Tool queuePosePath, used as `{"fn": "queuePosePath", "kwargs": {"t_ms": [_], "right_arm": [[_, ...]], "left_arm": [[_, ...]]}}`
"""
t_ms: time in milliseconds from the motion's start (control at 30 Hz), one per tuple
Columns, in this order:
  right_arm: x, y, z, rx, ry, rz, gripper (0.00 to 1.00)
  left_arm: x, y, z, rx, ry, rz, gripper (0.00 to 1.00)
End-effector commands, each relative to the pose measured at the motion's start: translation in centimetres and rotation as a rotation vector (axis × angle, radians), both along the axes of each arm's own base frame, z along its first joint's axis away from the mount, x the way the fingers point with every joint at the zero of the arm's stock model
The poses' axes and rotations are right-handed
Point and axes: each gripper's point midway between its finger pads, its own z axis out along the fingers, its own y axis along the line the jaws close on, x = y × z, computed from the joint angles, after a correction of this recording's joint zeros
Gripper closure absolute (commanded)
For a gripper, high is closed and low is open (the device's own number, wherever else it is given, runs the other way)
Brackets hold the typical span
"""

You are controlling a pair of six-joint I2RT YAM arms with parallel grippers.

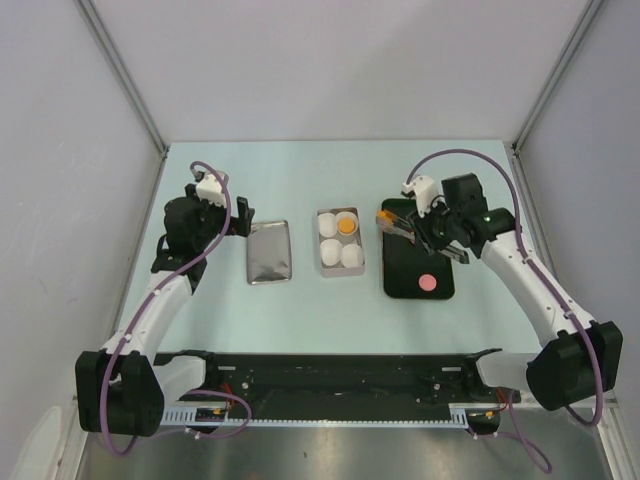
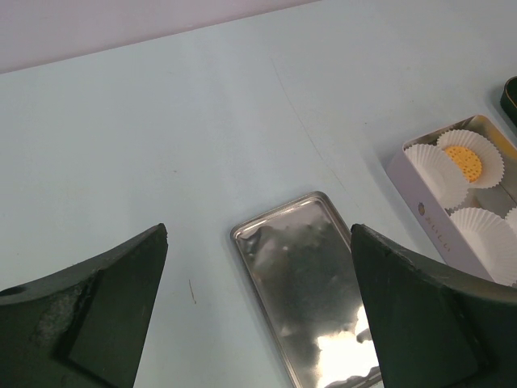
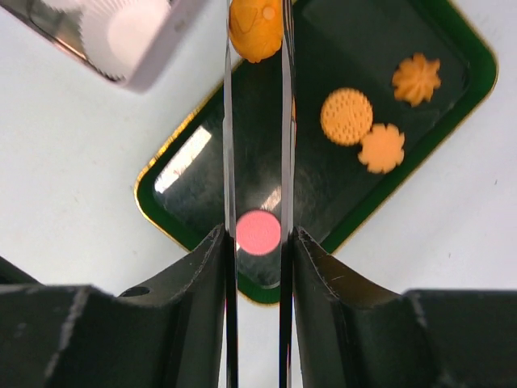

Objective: Pack the cookies

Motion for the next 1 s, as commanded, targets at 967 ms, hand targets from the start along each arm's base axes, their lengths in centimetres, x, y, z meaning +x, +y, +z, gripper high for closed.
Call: {"fn": "queuePosePath", "kwargs": {"t_ms": [967], "right_arm": [[7.7, 13.7, 0.3, 0.115, -0.154, 0.208, 0.72]], "left_arm": [[0.6, 0.0, 0.3, 0.032, -0.029, -0.003, 0.00]]}}
